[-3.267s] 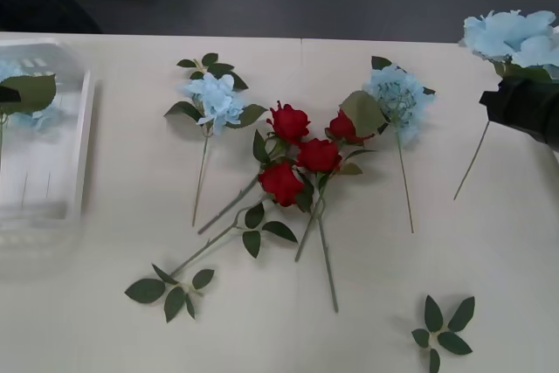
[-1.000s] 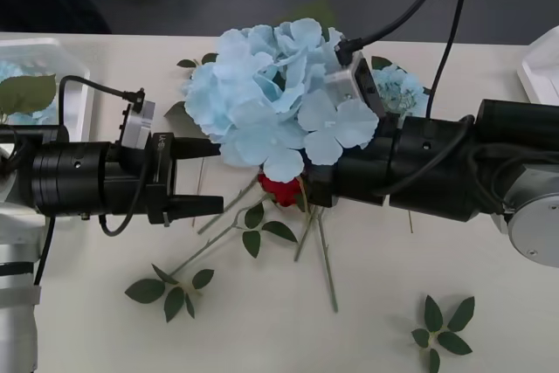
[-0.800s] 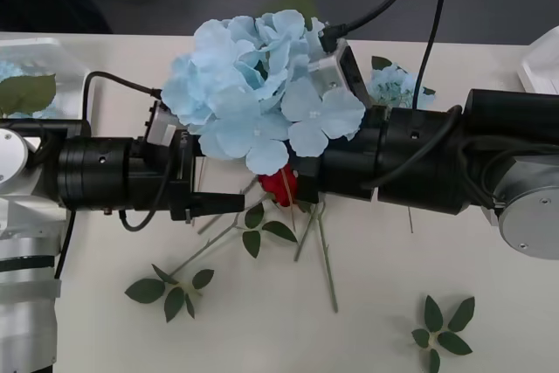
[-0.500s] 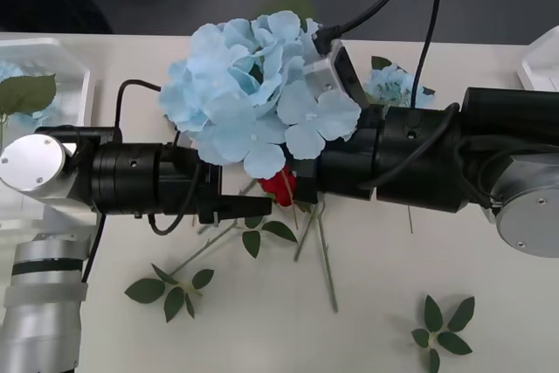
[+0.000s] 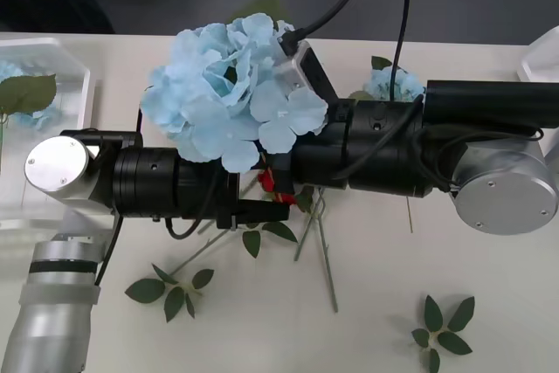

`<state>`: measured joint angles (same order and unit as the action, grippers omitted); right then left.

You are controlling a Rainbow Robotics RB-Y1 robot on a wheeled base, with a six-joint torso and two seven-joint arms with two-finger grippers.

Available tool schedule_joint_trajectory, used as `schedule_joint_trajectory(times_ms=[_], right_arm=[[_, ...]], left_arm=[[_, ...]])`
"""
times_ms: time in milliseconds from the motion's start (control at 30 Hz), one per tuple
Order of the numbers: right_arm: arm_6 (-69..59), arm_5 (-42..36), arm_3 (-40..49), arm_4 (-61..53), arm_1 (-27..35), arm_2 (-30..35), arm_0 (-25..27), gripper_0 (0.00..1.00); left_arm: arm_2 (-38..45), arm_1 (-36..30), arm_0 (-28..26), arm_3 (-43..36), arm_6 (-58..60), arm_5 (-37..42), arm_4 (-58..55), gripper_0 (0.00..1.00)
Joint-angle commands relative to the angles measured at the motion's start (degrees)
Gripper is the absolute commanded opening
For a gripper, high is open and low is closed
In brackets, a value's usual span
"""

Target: Put the red flowers into the right box and the blue flowers into the left box

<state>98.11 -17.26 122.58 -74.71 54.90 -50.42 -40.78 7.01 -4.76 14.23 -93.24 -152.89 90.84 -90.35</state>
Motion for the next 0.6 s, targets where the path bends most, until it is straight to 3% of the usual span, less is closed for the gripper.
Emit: schedule_joint_trajectory(times_ms=[33,67,133,600], right_arm=[[-1.6,0.4,-0.6,0.4,-2.8,1.1,-0.8,0.0],[-1.4,0.4,-0.9,0.5,-3.1,1.1,-0.9,0.0],[-1.4,0.4,-1.3,0.5,-3.5,1.1,-1.1,0.0],[-1.8,-0.6,-1.6,0.4,-3.7,1.1,-1.3,0.0]], left_arm=[[-0.5,1.0,0.9,2.4,-2.1,-0.6,-2.8,0.24],[-0.6,0.9,0.9,3.1,-2.1,-0.7,-3.3,0.12],[-0.7,0.9,0.9,3.1,-2.1,-0.8,-3.2,0.0],[0.8,0.4,0.5,3.1,-2.1,-0.7,-4.3,0.0]])
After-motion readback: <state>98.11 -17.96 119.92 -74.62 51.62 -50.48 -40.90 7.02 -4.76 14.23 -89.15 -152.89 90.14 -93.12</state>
